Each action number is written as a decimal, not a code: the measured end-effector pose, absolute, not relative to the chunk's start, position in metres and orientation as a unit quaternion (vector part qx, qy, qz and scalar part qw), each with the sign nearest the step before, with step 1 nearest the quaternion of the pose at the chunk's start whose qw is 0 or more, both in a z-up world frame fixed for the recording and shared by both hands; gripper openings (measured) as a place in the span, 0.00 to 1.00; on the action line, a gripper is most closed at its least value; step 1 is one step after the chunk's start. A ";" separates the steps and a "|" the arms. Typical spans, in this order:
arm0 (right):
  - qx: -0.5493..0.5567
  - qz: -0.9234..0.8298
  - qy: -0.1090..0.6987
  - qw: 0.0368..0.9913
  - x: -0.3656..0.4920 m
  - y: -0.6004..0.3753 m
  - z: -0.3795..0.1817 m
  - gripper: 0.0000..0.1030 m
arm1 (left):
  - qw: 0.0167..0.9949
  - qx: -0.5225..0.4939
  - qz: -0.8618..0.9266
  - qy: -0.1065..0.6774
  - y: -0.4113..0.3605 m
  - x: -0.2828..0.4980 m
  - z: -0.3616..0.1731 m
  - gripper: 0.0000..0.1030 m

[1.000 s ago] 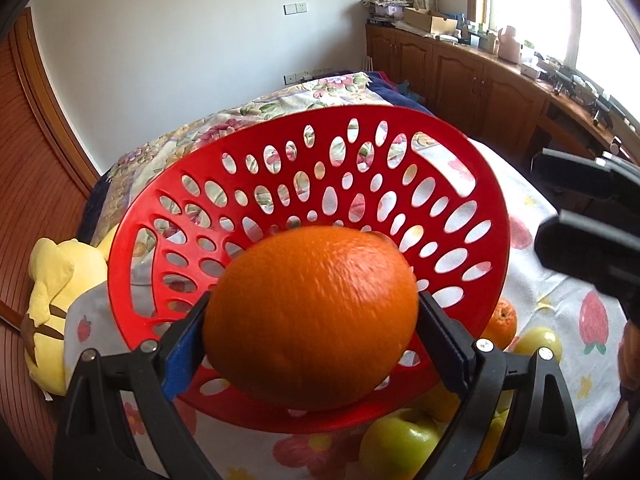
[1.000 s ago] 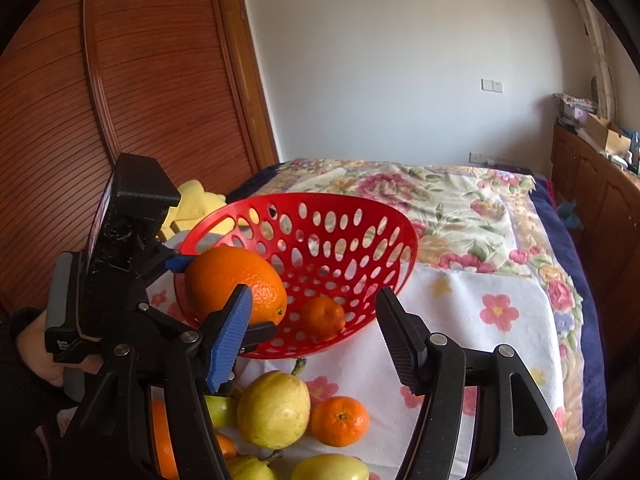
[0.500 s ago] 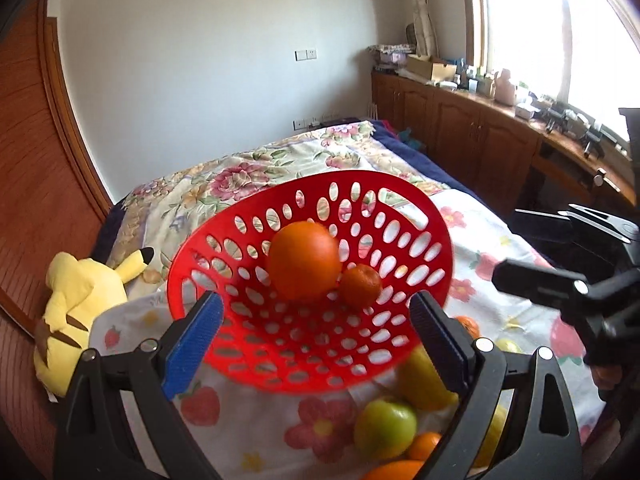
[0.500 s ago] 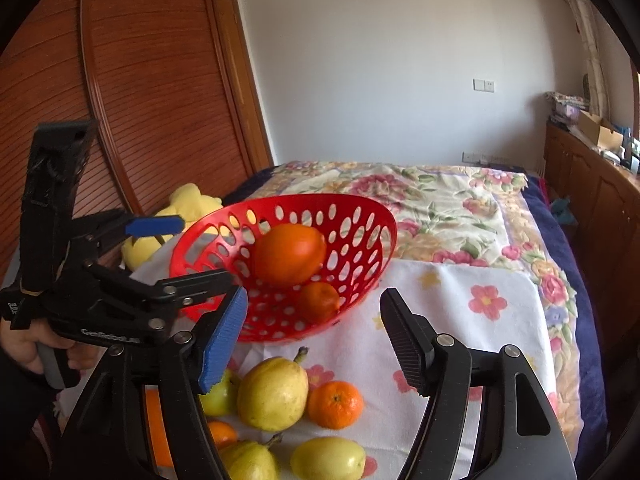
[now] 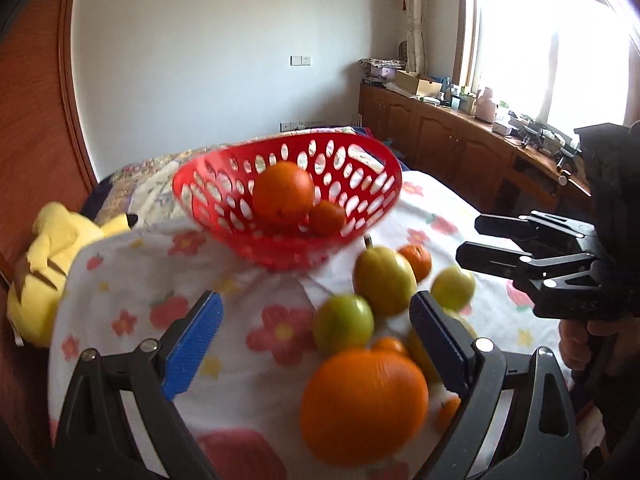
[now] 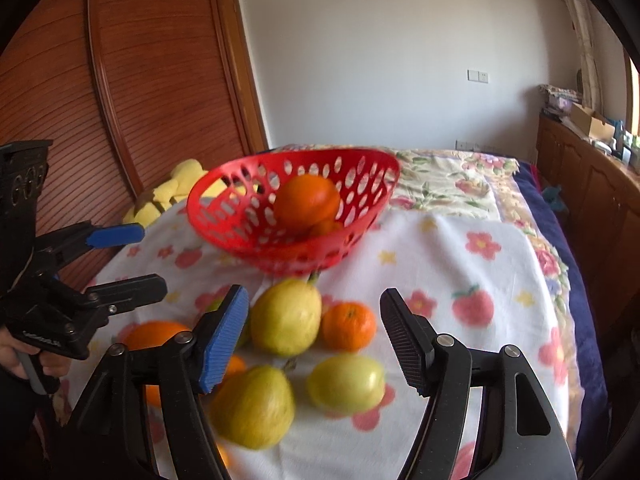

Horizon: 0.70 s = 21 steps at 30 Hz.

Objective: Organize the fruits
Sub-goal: 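Move left tool to another large orange while right tool approaches a green pear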

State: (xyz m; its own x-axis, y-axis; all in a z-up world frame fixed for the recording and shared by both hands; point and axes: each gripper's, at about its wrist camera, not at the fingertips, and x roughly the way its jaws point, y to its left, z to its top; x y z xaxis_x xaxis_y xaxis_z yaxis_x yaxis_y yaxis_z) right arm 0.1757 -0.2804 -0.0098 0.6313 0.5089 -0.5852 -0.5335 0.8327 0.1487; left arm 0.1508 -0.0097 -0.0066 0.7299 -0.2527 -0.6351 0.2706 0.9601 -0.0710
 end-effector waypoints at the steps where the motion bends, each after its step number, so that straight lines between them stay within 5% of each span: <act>1: -0.019 0.290 0.321 0.902 0.172 -0.280 -0.014 0.68 | 0.929 0.009 -0.142 0.342 -0.008 0.146 -0.010 0.92; 21: -0.032 0.295 0.365 0.883 0.138 -0.257 -0.061 0.67 | 0.927 -0.020 -0.146 0.345 -0.004 0.095 -0.041 0.92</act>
State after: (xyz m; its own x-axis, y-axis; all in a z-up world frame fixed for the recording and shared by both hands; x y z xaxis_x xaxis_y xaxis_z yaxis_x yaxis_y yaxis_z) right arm 0.1380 -0.2567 -0.0606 0.5602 0.4966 -0.6631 -0.5435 0.8244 0.1582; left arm 0.0950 -0.0041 -0.0406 0.7188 -0.2848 -0.6343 0.2577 0.9564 -0.1374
